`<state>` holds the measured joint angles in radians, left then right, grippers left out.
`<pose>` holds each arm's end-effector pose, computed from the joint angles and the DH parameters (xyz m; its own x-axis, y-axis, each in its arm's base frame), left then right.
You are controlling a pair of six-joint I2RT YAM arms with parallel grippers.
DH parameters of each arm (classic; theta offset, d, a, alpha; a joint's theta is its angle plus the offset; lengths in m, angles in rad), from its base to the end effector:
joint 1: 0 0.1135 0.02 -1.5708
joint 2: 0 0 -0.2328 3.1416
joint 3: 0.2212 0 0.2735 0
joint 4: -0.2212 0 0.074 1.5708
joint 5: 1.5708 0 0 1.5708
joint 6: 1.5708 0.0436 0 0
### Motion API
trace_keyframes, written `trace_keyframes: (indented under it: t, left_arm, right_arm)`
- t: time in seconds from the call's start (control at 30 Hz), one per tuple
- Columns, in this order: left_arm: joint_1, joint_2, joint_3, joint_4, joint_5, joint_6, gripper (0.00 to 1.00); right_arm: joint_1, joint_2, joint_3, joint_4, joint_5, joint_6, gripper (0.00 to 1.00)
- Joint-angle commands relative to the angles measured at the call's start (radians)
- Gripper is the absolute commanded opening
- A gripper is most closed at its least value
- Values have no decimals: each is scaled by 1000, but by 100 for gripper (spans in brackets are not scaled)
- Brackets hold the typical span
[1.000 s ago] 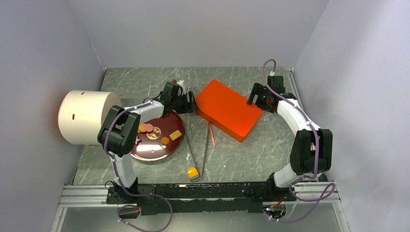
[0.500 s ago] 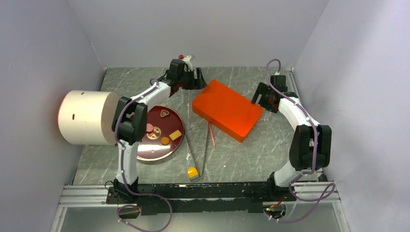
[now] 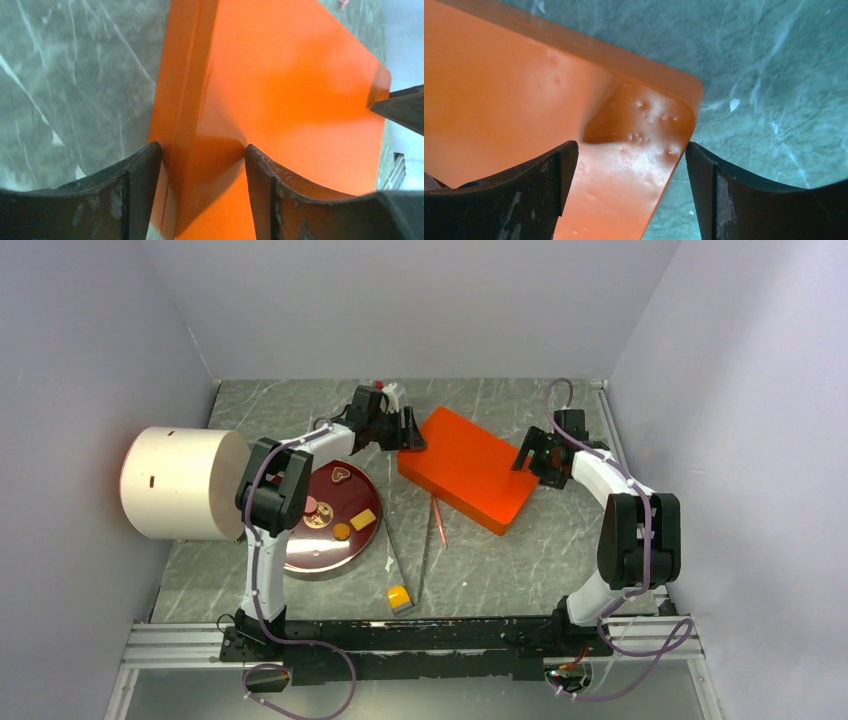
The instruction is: Pack the cookies
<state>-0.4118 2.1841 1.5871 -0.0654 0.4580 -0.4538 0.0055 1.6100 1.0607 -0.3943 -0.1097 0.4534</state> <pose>0.4483 -0.2168 0.1339 -0.8040 -0.0779 -0.5895 0.3628 0.7212 -0.5901 0.3569 0.0067 0.1630 -0.7584 0.4312 -0.4888 0.2920 0.8952 0.3368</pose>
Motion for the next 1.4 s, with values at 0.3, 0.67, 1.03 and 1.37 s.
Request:
trace_keyframes:
  t: [0.3, 0.67, 1.03, 1.37]
  left_arm:
    - [-28, -280, -372, 131, 48, -182, 57]
    - [-4, -193, -109, 67, -111, -70, 72]
    - [0, 46, 133, 51, -97, -32, 61]
    - [-6, 133, 146, -8, -136, -15, 51]
  right_arm:
    - [5, -38, -23, 45, -36, -5, 83]
    - [5, -64, -33, 37, -3, -23, 83]
    - [5, -104, -48, 15, 12, -24, 83]
    - [5, -118, -78, -2, 34, -22, 83]
